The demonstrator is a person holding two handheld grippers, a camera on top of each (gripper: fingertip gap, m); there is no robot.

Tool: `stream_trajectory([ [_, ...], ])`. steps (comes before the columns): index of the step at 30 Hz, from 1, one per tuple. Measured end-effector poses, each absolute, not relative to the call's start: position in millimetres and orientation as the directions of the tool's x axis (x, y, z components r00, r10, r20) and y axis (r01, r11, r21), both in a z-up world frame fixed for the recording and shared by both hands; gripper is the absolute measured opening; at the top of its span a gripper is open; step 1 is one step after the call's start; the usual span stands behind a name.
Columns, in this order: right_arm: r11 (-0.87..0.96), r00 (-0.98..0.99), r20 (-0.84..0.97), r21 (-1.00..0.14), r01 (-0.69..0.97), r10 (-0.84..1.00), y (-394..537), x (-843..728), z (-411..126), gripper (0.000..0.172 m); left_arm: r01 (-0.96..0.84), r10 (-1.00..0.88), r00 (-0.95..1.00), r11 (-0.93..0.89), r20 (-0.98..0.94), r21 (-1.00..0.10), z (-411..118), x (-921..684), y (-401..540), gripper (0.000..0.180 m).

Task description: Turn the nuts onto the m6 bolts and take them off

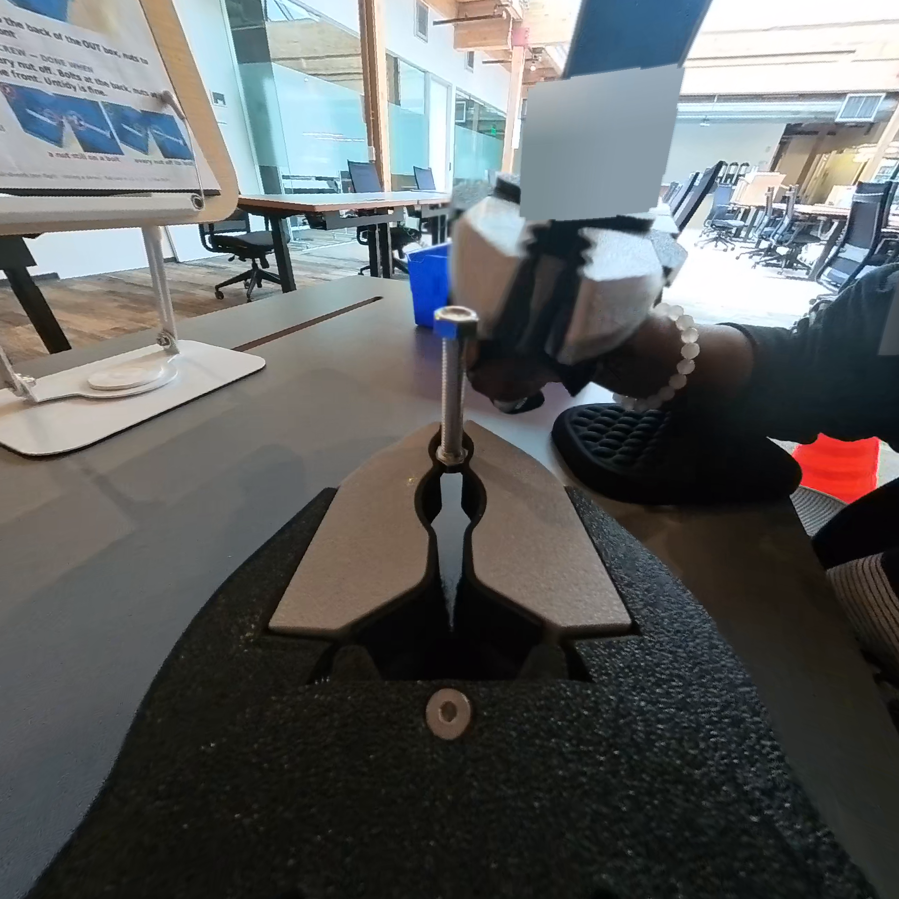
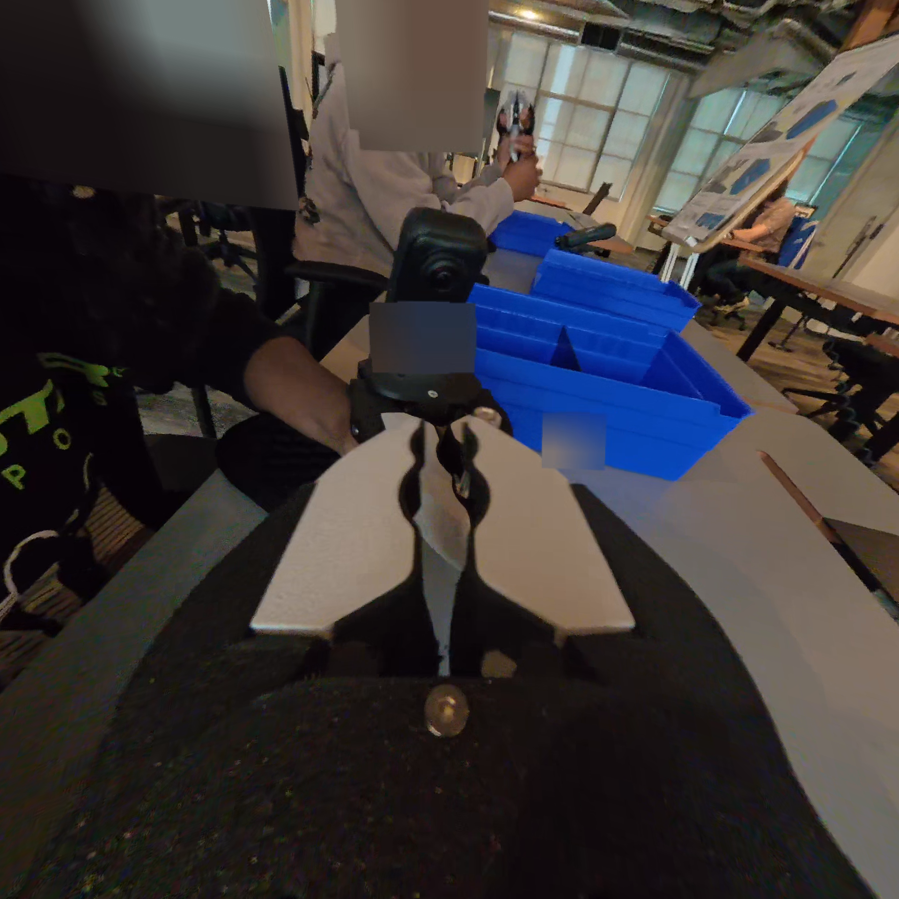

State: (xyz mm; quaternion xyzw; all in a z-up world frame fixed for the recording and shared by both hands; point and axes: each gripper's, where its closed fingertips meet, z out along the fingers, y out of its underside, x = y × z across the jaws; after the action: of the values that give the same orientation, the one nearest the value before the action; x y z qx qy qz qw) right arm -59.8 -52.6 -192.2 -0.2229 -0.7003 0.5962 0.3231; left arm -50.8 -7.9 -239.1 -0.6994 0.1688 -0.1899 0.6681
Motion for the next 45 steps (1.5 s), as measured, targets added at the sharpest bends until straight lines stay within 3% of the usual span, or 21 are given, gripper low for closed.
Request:
stream_trajectory([
  [3, 0.129, -0.694, 0.149, -0.988, -0.081, 0.704, -50, -59, -184, 0.013, 0.022, -0.491, 0.870, -0.055, 0.046, -0.998, -240, -51, -7, 0.001],
  [6, 0.138, -0.665, 0.144, -0.988, -0.063, 0.733, -47, -66, -189, 0.049, 0.008, -0.492, 0.870, -0.055, 0.034, -0.998, -240, -50, -8, 0.000],
  [9, 0.183, -0.682, 0.176, -0.981, -0.063, 0.709, -52, -62, -192, 0.027, 0.018, -0.484, 0.874, -0.055, 0.042, -0.998, -240, -52, -7, 0.002],
  [10, 0.183, -0.688, 0.186, -0.980, -0.079, 0.702, -53, -59, -189, 0.011, 0.019, -0.483, 0.874, -0.057, 0.044, -0.998, -240, -52, -7, 0.000],
  [12, 0.139, -0.689, 0.160, -0.987, -0.087, 0.707, -50, -58, -183, 0.010, 0.015, -0.489, 0.871, -0.061, 0.043, -0.998, -241, -51, -7, 0.000],
  [13, 0.126, -0.683, 0.146, -0.989, -0.080, 0.716, -48, -60, -183, 0.015, 0.009, -0.491, 0.870, -0.060, 0.038, -0.998, -241, -50, -7, 0.000],
  [15, 0.128, -0.668, 0.139, -0.990, -0.066, 0.731, -47, -65, -187, 0.044, -0.001, -0.494, 0.869, -0.060, 0.029, -0.998, -242, -49, -7, 0.000],
  [16, 0.145, -0.671, 0.141, -0.988, -0.050, 0.728, -49, -66, -191, 0.048, -0.002, -0.495, 0.869, -0.061, 0.028, -0.998, -242, -49, -7, 0.000],
  [20, 0.171, -0.681, 0.177, -0.982, -0.076, 0.710, -50, -60, -189, 0.009, 0.014, -0.483, 0.875, -0.058, 0.040, -0.998, -241, -52, -6, 0.000],
  [22, 0.117, -0.684, 0.142, -0.990, -0.082, 0.716, -47, -59, -182, 0.009, 0.020, -0.488, 0.872, -0.061, 0.047, -0.998, -241, -52, -6, 0.001],
  [26, 0.139, -0.672, 0.133, -0.989, -0.045, 0.729, -48, -67, -192, 0.048, 0.006, -0.493, 0.870, -0.064, 0.037, -0.998, -242, -50, -6, 0.001],
  [27, 0.155, -0.683, 0.139, -0.987, -0.039, 0.717, -50, -65, -194, 0.043, 0.009, -0.492, 0.870, -0.063, 0.039, -0.998, -242, -50, -6, 0.000],
  [29, 0.172, -0.686, 0.160, -0.984, -0.052, 0.709, -51, -62, -192, 0.016, 0.017, -0.489, 0.871, -0.062, 0.045, -0.998, -241, -51, -6, 0.000],
  [31, 0.130, -0.691, 0.144, -0.989, -0.072, 0.708, -49, -59, -185, 0.009, 0.018, -0.492, 0.869, -0.064, 0.047, -0.998, -241, -51, -6, 0.000],
  [32, 0.109, -0.691, 0.123, -0.992, -0.064, 0.713, -47, -60, -184, 0.011, 0.015, -0.494, 0.868, -0.065, 0.045, -0.998, -241, -51, -6, 0.000],
  [35, 0.114, -0.668, 0.115, -0.992, -0.045, 0.736, -46, -67, -190, 0.048, 0.008, -0.499, 0.866, -0.068, 0.041, -0.998, -242, -49, -6, 0.000],
  [38, 0.173, -0.685, 0.148, -0.984, -0.033, 0.713, -51, -64, -196, 0.030, 0.015, -0.498, 0.866, -0.068, 0.047, -0.998, -242, -50, -6, 0.000],
  [39, 0.179, -0.685, 0.163, -0.983, -0.048, 0.710, -50, -62, -193, 0.012, 0.017, -0.495, 0.867, -0.067, 0.048, -0.998, -242, -51, -6, 0.000],
  [41, 0.128, -0.688, 0.136, -0.990, -0.064, 0.712, -48, -60, -186, 0.008, 0.023, -0.496, 0.866, -0.071, 0.055, -0.997, -242, -51, -6, 0.000],
  [42, 0.109, -0.691, 0.117, -0.992, -0.055, 0.713, -47, -61, -185, 0.011, 0.022, -0.498, 0.865, -0.071, 0.055, -0.997, -242, -51, -6, 0.001],
  [45, 0.126, -0.675, 0.115, -0.991, -0.032, 0.729, -48, -68, -193, 0.050, 0.007, -0.502, 0.864, -0.073, 0.042, -0.997, -243, -49, -6, 0.001],
])
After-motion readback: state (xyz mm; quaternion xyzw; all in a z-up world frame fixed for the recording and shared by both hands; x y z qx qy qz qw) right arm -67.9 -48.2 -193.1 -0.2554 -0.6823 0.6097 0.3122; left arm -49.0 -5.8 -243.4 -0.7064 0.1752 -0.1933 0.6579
